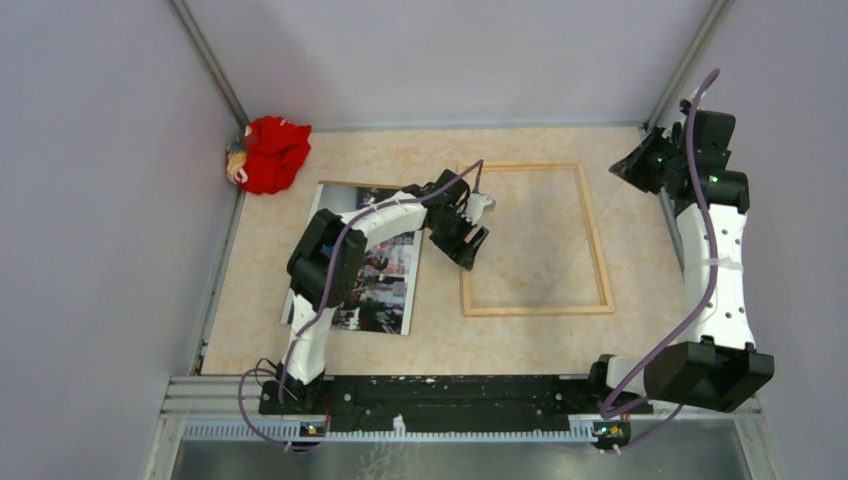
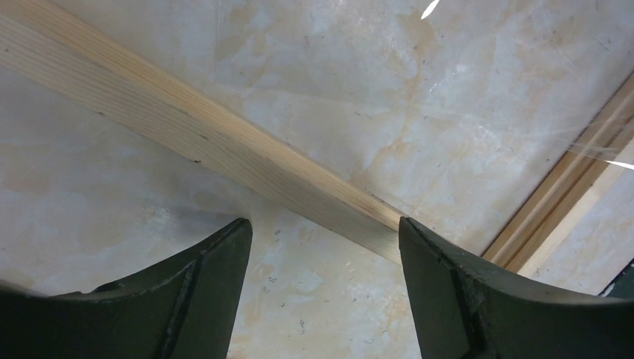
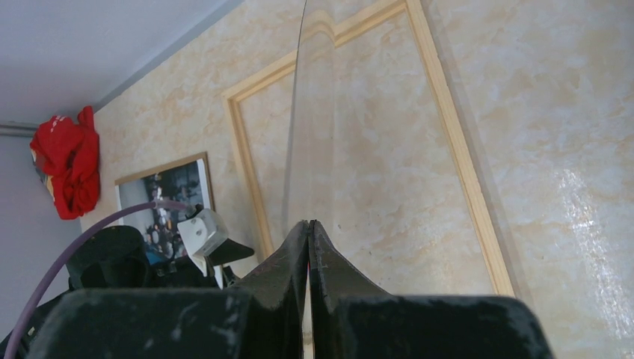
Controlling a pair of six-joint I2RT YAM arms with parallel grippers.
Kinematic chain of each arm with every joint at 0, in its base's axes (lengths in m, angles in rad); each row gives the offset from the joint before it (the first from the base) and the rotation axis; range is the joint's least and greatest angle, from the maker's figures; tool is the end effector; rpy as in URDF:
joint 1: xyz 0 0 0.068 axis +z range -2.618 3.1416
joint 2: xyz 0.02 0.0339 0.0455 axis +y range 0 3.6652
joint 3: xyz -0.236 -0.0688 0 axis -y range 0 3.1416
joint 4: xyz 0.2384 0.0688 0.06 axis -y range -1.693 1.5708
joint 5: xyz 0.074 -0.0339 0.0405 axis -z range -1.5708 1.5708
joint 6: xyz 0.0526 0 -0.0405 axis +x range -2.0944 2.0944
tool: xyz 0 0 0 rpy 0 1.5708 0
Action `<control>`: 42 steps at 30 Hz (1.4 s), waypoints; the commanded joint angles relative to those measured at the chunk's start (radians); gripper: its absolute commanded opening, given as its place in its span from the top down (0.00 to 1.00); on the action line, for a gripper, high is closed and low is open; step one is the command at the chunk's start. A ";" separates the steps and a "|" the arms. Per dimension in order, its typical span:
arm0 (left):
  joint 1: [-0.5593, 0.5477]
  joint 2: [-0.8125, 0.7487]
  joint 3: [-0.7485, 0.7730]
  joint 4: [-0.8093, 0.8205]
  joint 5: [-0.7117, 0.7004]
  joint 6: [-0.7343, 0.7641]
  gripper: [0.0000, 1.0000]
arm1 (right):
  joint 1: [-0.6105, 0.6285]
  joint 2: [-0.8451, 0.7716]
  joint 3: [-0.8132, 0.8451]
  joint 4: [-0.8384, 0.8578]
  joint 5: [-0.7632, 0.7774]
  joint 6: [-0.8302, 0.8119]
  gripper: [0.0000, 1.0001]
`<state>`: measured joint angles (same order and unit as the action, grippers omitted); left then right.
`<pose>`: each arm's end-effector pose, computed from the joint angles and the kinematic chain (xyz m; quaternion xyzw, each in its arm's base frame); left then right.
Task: Put the photo into the frame
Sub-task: Move the photo frame to the center of the board.
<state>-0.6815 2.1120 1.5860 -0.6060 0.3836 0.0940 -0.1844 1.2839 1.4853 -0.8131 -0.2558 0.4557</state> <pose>0.3216 -0.2862 0.1368 0.4007 0.8713 -0.2399 0.1506 0.2748 -0.0377 0.3746 0.2210 0.8538 0.1740 0.4381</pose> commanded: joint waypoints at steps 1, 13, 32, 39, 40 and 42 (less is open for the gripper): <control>-0.010 0.016 -0.088 0.030 -0.187 0.016 0.22 | -0.005 -0.040 0.006 0.032 -0.013 0.000 1.00; -0.014 -0.037 -0.239 0.142 -0.426 0.118 0.36 | -0.006 -0.044 0.019 0.035 -0.028 0.008 1.00; -0.011 -0.154 -0.344 0.124 -0.332 0.211 0.56 | -0.006 -0.012 0.043 0.049 -0.228 0.030 1.00; 0.067 -0.223 -0.167 0.020 -0.185 0.207 0.34 | -0.005 0.015 0.095 0.072 -0.437 0.056 1.00; 0.087 -0.231 -0.132 0.001 -0.155 0.205 0.28 | -0.006 0.015 0.103 0.079 -0.470 0.064 1.00; 0.136 -0.243 -0.070 -0.028 -0.087 0.200 0.20 | -0.005 0.016 0.120 0.094 -0.531 0.086 1.00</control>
<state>-0.6254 1.9266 1.3865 -0.5209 0.1730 0.2863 -0.1848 1.3064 1.5242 -0.7921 -0.6090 0.4995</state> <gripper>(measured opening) 0.740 0.005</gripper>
